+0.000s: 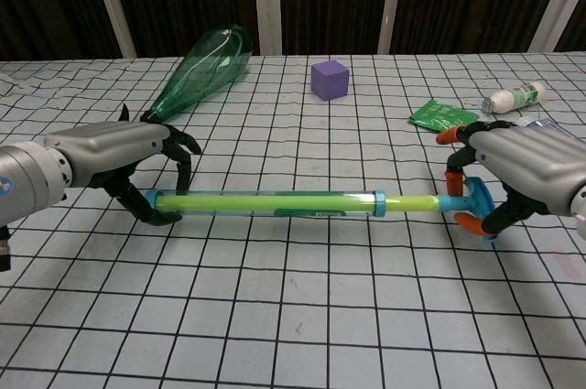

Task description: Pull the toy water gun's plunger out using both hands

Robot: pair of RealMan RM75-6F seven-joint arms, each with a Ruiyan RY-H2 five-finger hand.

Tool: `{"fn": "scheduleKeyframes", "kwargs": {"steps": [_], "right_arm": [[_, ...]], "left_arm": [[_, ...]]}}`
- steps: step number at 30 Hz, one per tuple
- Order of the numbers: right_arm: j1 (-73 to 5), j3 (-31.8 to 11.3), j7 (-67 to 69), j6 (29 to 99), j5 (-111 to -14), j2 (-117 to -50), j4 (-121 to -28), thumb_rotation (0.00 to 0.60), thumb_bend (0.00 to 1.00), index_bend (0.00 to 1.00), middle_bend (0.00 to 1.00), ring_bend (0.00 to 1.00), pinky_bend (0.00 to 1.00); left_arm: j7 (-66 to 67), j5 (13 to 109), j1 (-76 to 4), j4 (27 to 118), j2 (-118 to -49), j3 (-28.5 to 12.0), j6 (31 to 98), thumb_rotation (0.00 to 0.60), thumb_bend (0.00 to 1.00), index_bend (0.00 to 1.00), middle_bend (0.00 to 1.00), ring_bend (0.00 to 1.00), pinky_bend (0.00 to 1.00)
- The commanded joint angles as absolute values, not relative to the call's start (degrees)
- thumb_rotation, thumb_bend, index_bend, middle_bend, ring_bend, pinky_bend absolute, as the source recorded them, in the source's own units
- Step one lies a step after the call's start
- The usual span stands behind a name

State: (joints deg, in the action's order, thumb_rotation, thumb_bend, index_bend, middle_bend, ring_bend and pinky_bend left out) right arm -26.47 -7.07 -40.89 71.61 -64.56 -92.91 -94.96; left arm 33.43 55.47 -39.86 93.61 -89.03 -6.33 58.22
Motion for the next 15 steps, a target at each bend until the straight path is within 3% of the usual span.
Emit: {"fn": "scheduleKeyframes", "kwargs": {"steps": [1, 15], "right_arm": [[-26.4, -7.3, -41.0, 72.0, -64.4, -92.2, -95.3, 0.600, 0.44, 0.63, 0.13, 0.00, 0.00], [-25.2, -6.9, -40.8, 73.5, -64.6, -87.4, -97.3, 0.600, 0.44, 0.63, 0.13, 0.00, 0.00]], "left_arm": [[33.3, 55.7, -39.2, 94.7, -87.3, -5.5, 58.7, 0.600, 0.54, 0.67, 0.11, 0.00, 0.00], [30.2, 56.9, -36.7, 95.4, -80.0, -4.1, 60.0, 0.600, 0.54, 0.67, 0.11, 0.00, 0.00]]}}
